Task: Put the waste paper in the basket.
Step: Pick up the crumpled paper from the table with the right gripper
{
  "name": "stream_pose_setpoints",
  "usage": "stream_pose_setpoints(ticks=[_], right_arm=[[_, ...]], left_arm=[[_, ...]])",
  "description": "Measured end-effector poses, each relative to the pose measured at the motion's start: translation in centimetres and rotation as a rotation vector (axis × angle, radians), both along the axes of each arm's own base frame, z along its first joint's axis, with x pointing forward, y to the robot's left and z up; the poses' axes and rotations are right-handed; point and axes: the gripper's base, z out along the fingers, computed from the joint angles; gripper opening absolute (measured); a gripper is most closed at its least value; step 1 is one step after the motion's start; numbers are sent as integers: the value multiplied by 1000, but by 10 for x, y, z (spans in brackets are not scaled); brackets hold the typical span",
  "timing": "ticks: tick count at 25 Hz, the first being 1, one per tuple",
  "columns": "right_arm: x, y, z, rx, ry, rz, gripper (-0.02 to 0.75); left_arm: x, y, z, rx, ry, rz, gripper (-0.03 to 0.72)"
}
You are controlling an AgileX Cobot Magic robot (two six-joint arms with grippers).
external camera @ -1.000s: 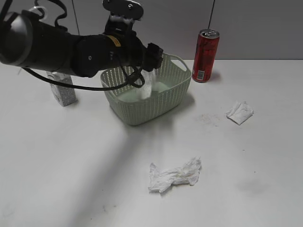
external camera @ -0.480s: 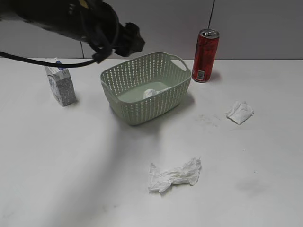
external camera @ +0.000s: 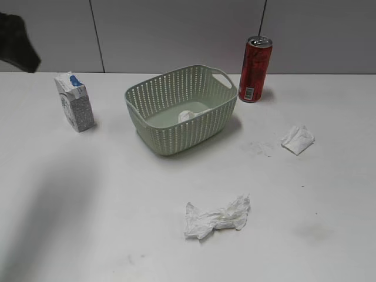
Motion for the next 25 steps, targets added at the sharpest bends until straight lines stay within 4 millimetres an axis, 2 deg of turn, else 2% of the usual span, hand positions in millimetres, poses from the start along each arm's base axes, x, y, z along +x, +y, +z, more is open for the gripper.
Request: stream_pose_setpoints(ticks=[2, 5, 12, 20, 25], right_arm=[[3, 0, 2, 2, 3, -3, 589], [19, 1, 5, -10, 59, -10, 589], [65, 2, 15, -64, 147, -19, 589], [129, 10, 15, -110, 354, -8, 589], [180, 17, 13, -130, 490, -2, 589]], left_arm=[[-11, 18, 5, 55, 47, 22, 578], [-34, 34, 11, 104, 79, 46, 575], [-112, 44, 13, 107, 18, 79, 568], [-213, 49, -11, 84, -182, 105, 563], [-261, 52, -33, 42, -327, 177, 563]])
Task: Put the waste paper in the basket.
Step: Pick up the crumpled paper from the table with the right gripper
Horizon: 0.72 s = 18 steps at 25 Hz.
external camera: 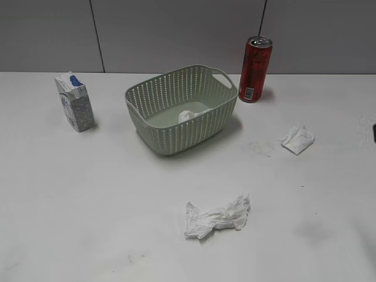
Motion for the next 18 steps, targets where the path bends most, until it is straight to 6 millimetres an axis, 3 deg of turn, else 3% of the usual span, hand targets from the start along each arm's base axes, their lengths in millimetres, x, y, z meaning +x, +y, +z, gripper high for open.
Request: stream_pose_setpoints(ticks=[7, 18], right_arm=[[72, 10, -25, -25, 183, 4, 589], [158, 18, -109, -92, 219, 18, 589]], left_arm=[[-44, 5, -14, -30, -226, 59, 563], [-33, 8, -17, -9, -312, 89, 563]])
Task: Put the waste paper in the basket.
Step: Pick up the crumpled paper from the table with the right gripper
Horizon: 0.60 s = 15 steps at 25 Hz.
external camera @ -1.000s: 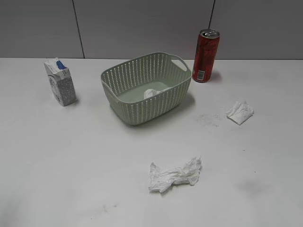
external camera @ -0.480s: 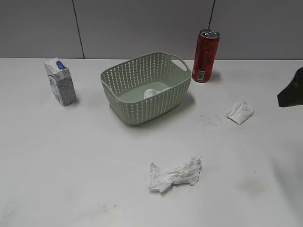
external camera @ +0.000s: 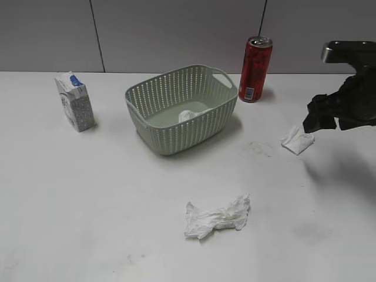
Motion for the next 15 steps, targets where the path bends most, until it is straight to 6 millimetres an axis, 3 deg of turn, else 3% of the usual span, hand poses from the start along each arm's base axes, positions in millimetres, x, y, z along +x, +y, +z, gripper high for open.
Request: stream_pose_setpoints(ticks=[7, 15], right_arm=[[34, 0, -49, -72, -75, 43, 589], [41, 0, -77, -100, -80, 67, 562]], left_arm=[[0, 0, 0, 2, -4, 2, 563], [0, 0, 0, 3, -4, 2, 563]])
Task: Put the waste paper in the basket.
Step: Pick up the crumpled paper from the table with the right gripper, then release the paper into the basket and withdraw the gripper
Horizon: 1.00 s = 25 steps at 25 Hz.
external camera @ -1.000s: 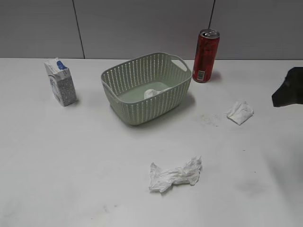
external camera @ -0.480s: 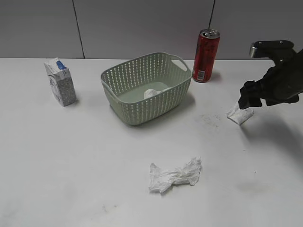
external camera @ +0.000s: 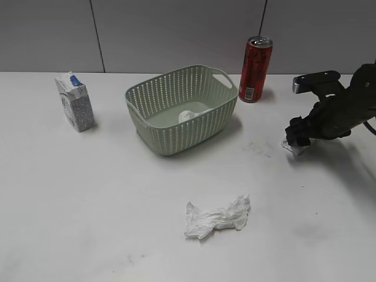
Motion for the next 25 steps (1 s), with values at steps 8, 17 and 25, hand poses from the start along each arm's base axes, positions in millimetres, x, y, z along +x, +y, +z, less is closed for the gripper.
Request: stream_pose_setpoints(ticks=[8, 17, 25], right_arm=[[-5, 16, 9, -2, 21, 45, 94], [-32, 67, 113, 52, -219, 195, -6], [-64, 145, 177, 178, -515, 405, -6]], left_arm=[[0, 0, 0, 0, -1, 0, 563], [0, 0, 0, 0, -1, 0, 563], [0, 0, 0, -1, -1, 0, 563]])
